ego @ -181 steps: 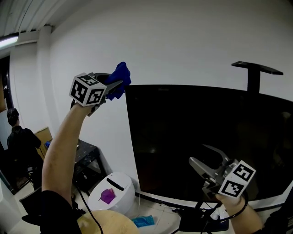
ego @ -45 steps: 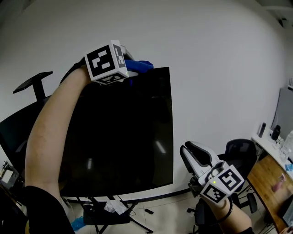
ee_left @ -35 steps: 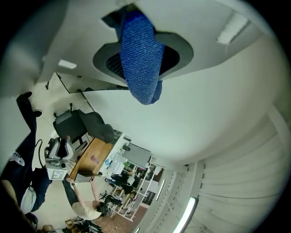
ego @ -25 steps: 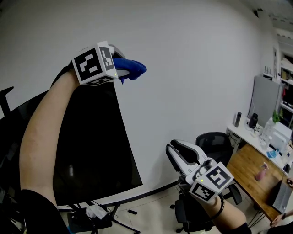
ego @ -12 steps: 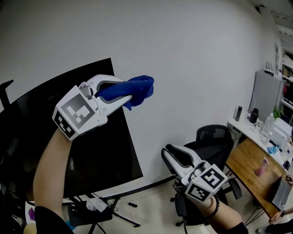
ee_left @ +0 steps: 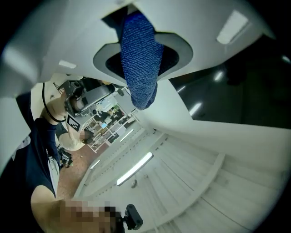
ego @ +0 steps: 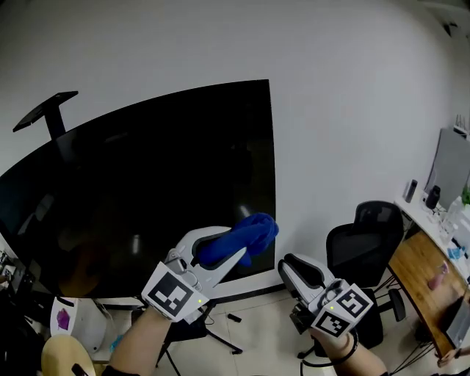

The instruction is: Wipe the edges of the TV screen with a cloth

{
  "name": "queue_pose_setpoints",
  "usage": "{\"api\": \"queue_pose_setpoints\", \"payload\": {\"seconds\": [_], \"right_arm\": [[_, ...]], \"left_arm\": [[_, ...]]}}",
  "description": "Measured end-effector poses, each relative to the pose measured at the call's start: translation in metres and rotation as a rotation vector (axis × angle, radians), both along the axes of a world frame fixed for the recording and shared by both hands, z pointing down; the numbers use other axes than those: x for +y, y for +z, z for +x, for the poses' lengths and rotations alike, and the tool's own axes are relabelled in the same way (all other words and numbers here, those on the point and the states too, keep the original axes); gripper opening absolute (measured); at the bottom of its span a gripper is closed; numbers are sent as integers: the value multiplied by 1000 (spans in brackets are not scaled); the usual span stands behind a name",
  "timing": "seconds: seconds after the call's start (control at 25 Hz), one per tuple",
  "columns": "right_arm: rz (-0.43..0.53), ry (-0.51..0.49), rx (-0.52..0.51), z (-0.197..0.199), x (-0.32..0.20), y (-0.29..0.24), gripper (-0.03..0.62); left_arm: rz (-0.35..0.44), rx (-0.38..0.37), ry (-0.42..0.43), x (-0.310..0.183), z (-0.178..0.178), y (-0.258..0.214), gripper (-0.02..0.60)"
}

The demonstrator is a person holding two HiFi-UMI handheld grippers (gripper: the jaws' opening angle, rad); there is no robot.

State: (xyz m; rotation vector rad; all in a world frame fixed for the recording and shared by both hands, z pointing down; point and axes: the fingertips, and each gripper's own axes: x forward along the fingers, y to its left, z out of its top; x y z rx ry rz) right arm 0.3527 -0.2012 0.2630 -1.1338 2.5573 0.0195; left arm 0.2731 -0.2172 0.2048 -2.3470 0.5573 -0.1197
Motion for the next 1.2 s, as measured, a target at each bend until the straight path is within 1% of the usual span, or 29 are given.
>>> {"api": "queue_pose_setpoints", "payload": {"seconds": [0.16,0.4,0.56,0.64,0.8,0.92,1.08,1.2], "right_arm": [[-47,-34,-27,-53,15,23,78],[-125,-70,-36,-121,42,63,58],[-186,-86,-46,-154,65,89,55],[-211,-91,-39,-165,75,99,54],[-243,-101,-34,-173,89,113,54],[-255,-112,-40,-174,97,117,54],[-275,-139,-31,-169,115,123,52],[-267,-145,-15,-156,124,125,52]], "left_arm": [[-134,112,-46,20,-63,51,121],[-259,217,-94,58,-143,112,121],[-327,260,-122,90,-180,149,121],[-378,290,-140,100,-194,166,121],[-469,333,-177,118,-210,197,121],[-514,337,-213,128,-216,213,121],[-525,367,-228,144,-209,215,121],[-532,367,-235,149,-196,215,121]]}}
